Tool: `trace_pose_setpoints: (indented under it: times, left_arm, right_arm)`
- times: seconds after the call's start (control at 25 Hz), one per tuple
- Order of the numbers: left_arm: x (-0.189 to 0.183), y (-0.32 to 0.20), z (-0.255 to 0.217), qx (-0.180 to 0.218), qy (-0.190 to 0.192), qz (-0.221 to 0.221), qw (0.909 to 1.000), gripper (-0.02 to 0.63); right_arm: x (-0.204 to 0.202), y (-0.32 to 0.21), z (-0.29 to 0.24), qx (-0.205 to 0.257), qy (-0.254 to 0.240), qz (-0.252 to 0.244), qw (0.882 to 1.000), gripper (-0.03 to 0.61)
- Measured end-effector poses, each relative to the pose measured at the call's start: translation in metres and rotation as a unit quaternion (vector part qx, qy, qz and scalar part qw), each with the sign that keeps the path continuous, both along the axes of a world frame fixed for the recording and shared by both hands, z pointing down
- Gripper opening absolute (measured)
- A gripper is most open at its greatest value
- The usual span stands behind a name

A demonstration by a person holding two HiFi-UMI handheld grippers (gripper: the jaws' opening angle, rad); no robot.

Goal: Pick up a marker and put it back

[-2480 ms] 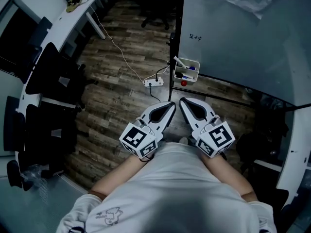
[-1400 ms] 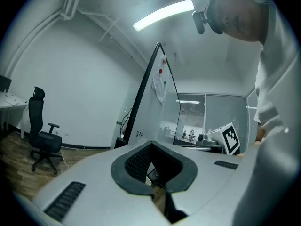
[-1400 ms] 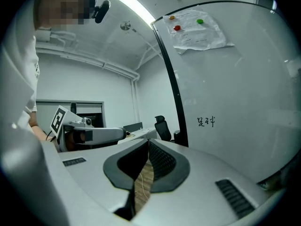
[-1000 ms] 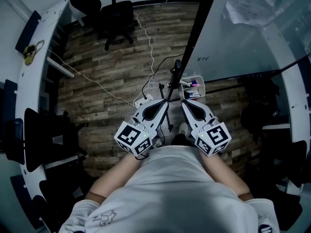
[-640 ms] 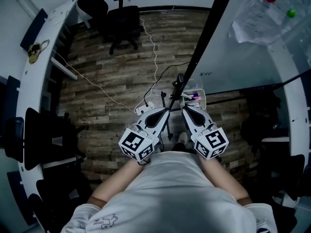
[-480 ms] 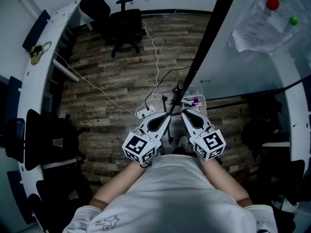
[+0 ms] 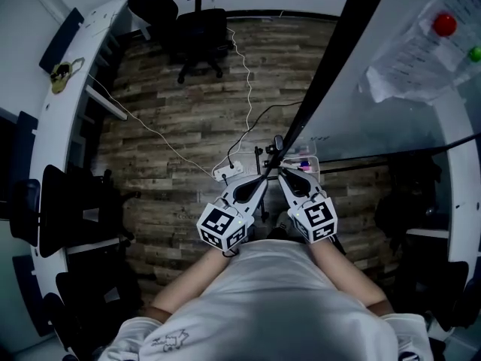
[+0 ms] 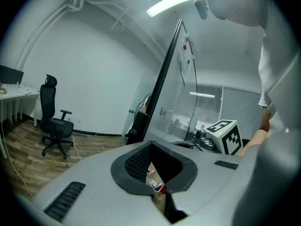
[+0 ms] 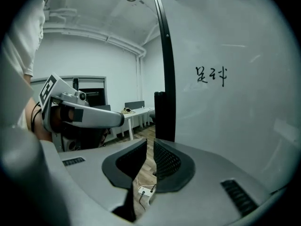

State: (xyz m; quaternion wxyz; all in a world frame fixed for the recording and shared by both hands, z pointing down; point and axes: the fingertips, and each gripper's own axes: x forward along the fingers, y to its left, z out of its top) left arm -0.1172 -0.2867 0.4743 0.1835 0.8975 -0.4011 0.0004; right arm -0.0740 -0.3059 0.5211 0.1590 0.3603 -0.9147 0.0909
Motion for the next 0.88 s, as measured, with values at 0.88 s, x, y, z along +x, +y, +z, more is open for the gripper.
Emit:
trace_pose_setpoints:
  times: [0.88]
  left_arm:
    - [0.000, -0.033, 0.030, -0.041, 0.002, -0.039, 0.9984, 0.005]
  right_arm:
    - [-0.002, -0.038, 0.055, -0.009, 0.098, -0.029, 0.995, 0.089]
